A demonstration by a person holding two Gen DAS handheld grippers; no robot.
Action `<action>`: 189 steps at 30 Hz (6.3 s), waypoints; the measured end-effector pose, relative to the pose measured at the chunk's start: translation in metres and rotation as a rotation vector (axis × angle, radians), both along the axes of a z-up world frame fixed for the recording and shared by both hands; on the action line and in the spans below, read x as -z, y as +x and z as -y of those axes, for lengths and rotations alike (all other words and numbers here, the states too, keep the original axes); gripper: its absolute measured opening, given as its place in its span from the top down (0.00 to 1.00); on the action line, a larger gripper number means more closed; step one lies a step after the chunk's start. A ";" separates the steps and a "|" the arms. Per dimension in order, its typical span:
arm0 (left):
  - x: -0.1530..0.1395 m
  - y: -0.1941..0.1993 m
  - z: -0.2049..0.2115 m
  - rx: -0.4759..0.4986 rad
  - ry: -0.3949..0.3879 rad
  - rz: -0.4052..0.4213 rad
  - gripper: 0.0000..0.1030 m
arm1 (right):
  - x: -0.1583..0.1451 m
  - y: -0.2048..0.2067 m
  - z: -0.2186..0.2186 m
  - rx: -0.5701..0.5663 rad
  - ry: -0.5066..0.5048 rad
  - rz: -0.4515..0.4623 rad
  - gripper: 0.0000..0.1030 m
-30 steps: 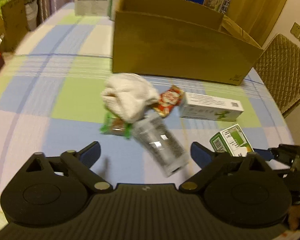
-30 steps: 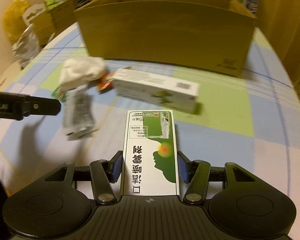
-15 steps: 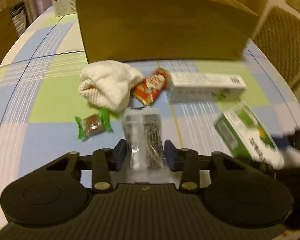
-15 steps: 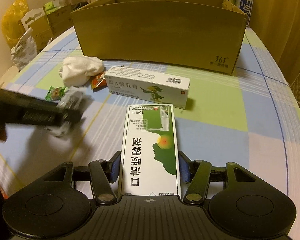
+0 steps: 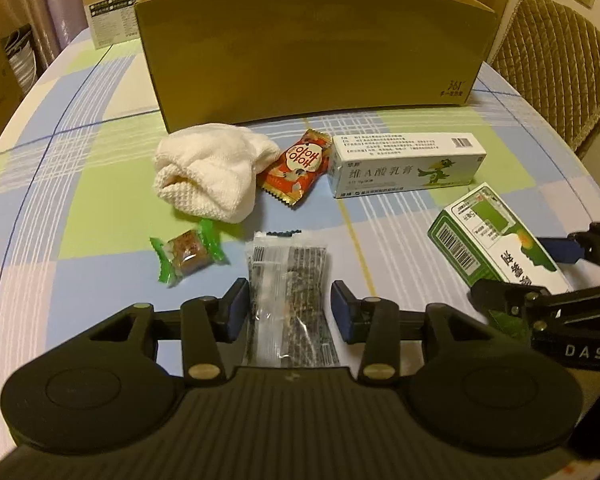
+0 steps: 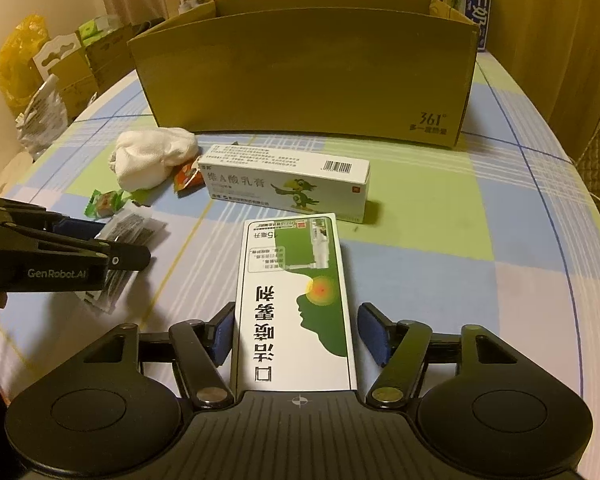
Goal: Organize objects
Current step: 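Lift the medicine box and snack packet with both grippers, then carry the medicine box and clear snack packet into the cardboard box and open both grippers, then move both grippers back over the remaining items on the table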
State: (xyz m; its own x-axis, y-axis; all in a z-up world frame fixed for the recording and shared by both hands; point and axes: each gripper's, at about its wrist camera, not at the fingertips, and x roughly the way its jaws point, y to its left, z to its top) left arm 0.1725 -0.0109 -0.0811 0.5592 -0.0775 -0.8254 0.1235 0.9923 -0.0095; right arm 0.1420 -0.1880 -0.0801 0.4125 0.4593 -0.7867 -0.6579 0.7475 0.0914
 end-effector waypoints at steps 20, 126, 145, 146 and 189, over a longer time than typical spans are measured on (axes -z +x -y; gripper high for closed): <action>-0.005 -0.009 0.003 0.008 0.018 -0.019 0.70 | 0.005 -0.010 -0.010 -0.021 -0.023 0.090 0.49; -0.183 0.152 -0.013 0.096 -0.101 0.159 0.70 | -0.189 0.153 -0.051 0.029 0.130 0.119 0.49; -0.139 0.237 -0.012 0.088 -0.108 0.055 0.70 | -0.147 0.224 -0.090 0.048 0.051 0.047 0.49; -0.135 0.239 -0.012 0.088 -0.107 0.050 0.70 | -0.145 0.227 -0.090 0.056 0.056 0.040 0.49; -0.184 0.111 -0.030 0.002 -0.202 0.175 0.29 | -0.188 0.134 -0.045 0.133 0.154 0.127 0.20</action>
State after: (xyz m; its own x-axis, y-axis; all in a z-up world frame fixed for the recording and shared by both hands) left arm 0.2832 0.0187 0.1029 0.6914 -0.2321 -0.6842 0.1427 0.9722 -0.1856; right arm 0.2758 -0.1433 0.1076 0.5684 0.5051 -0.6494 -0.5683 0.8118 0.1340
